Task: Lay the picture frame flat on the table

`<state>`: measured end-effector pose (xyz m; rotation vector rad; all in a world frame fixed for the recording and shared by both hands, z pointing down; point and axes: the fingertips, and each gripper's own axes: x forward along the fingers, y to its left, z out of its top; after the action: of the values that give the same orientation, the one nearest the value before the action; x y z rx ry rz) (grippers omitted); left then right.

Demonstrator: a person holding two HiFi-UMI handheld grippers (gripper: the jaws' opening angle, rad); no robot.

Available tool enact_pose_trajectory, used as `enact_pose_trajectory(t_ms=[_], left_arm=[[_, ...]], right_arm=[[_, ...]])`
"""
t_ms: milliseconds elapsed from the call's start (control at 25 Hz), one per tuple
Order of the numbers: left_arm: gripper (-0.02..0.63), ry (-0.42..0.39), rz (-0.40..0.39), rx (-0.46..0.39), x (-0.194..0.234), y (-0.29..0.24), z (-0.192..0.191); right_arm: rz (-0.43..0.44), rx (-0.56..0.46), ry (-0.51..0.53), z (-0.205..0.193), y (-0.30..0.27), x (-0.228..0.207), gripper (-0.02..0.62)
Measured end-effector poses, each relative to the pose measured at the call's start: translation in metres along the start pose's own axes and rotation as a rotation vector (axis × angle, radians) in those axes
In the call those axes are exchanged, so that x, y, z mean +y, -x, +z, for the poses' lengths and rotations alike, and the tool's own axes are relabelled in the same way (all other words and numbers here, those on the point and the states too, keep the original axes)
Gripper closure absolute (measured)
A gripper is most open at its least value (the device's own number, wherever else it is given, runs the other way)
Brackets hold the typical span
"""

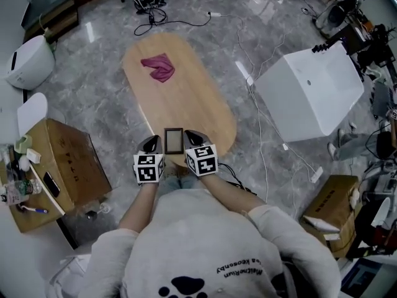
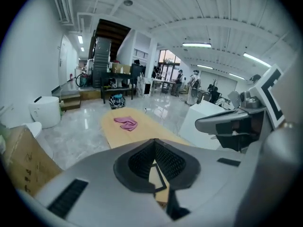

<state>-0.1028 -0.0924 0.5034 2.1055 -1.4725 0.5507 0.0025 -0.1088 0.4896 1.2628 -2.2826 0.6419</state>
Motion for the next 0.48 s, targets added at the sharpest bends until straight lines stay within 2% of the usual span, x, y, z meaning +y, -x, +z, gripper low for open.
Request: enact_pose_trajectory(t_ms=[120,320,480], left_arm=[[0.597,0.017,0.013,-0.068,-0.002,0.016,0.025],[0.597,-0.064,0.043,-0.194,-0.002,0.042,0.077],[0.597,-0.092,0.078,-0.271,-0.001,0.062,0.115]], right_arm=[[0.005,-0.095,-0.004,0.033,0.018,0.006,0.586],[-0.007,-0.233,0.058,0.086,0.043,0.01,0.586],[-0.015,-0.32,0.114,0.122,0.062,0.013,0.586]])
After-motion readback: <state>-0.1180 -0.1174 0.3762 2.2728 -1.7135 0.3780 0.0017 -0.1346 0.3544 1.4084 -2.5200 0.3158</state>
